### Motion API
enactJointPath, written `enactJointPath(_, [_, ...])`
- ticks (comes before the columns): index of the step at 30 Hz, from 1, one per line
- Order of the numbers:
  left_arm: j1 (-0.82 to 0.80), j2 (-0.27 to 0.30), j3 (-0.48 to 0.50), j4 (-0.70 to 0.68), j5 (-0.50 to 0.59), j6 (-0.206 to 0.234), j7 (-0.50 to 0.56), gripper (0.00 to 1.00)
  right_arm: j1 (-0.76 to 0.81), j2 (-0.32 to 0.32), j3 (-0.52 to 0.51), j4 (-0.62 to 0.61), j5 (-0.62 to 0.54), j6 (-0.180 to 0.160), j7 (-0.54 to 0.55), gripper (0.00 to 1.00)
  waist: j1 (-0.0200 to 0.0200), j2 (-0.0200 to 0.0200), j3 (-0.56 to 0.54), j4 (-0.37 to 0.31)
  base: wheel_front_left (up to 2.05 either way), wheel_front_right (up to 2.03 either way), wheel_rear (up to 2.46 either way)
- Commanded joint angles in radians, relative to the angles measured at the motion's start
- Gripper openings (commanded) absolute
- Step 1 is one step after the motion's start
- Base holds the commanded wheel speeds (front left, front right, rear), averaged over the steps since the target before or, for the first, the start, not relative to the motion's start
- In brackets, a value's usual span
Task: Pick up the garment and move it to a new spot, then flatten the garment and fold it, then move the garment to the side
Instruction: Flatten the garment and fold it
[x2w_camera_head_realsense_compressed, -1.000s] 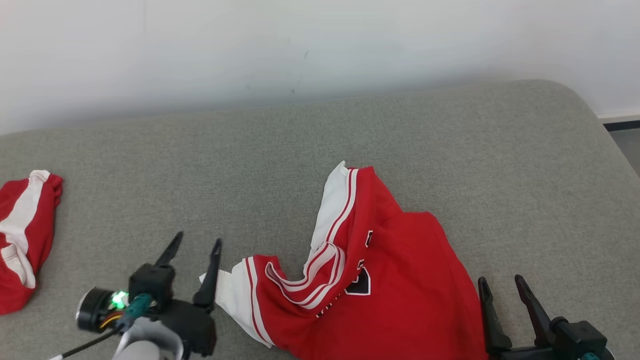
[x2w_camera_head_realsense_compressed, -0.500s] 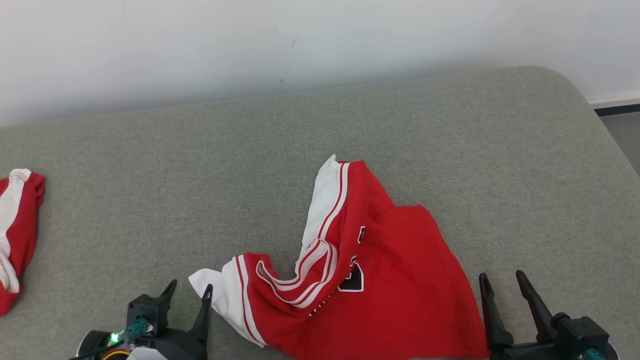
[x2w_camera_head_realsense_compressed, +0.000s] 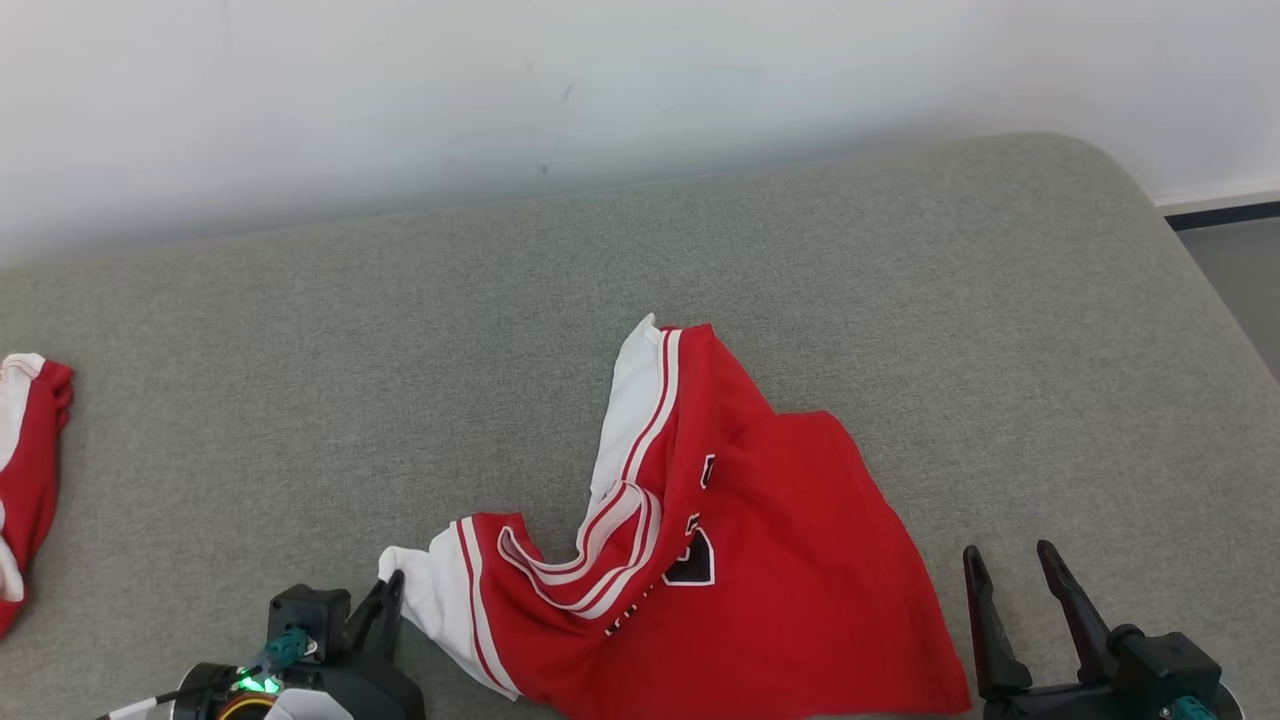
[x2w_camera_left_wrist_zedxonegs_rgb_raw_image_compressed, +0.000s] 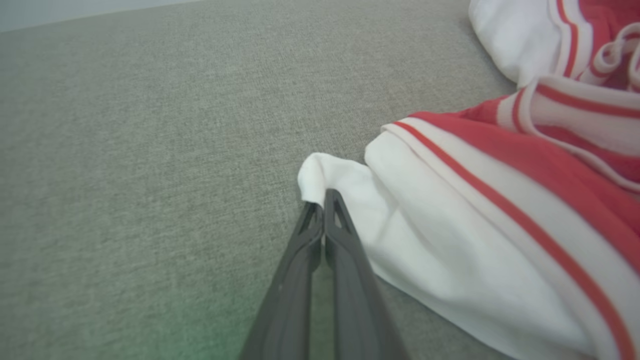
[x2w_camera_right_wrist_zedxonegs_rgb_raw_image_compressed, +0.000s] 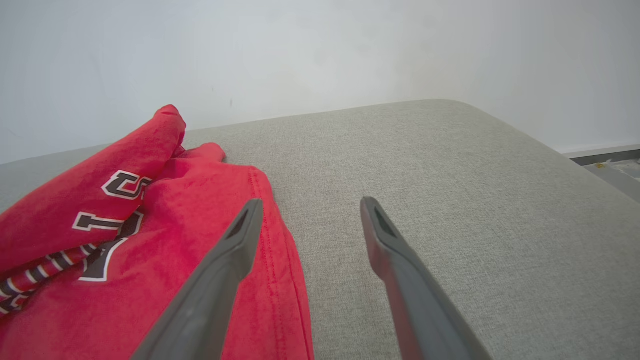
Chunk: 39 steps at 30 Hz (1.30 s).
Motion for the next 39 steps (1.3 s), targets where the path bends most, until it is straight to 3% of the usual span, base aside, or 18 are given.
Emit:
enactJointPath(1, [-0.014, 0.000, 0.003, 0.008, -0.004, -0.003, -0.009, 0.00, 0.003, 0.002, -0.005, 0.000, -0.006, -0.002, -0.005, 1.00, 0.0000, -0.0001, -0.005, 0.004, 0.00, 0.00, 0.00])
enactJointPath(10, [0.026, 0.014, 0.033, -0.079, 0.013, 0.047, -0.027, 0.00, 0.031, 0.014, -0.015, -0.002, -0.003, -0.002, -0.005, 1.00, 0.0000, -0.0001, -0.043, 0.062, 0.00, 0.00, 0.00])
enactJointPath(21, [0.280, 0.087, 0.048, -0.354, -0.022, 0.154, 0.038, 0.00, 0.046, 0.029, -0.021, 0.000, 0.002, -0.002, -0.005, 1.00, 0.0000, -0.0001, -0.058, 0.166, 0.00, 0.00, 0.00])
enactJointPath(26, [0.390, 0.094, 0.056, -0.462, -0.052, 0.204, 0.074, 0.00, 0.039, 0.026, -0.016, 0.002, 0.003, -0.002, -0.005, 1.00, 0.0000, -0.0001, -0.056, 0.190, 0.00, 0.00, 0.00])
enactJointPath(39, [0.483, 0.067, 0.035, -0.473, -0.110, 0.229, 0.146, 0.00, 0.040, 0.015, -0.011, 0.007, 0.007, -0.002, -0.005, 1.00, 0.0000, -0.0001, -0.071, 0.187, 0.00, 0.00, 0.00])
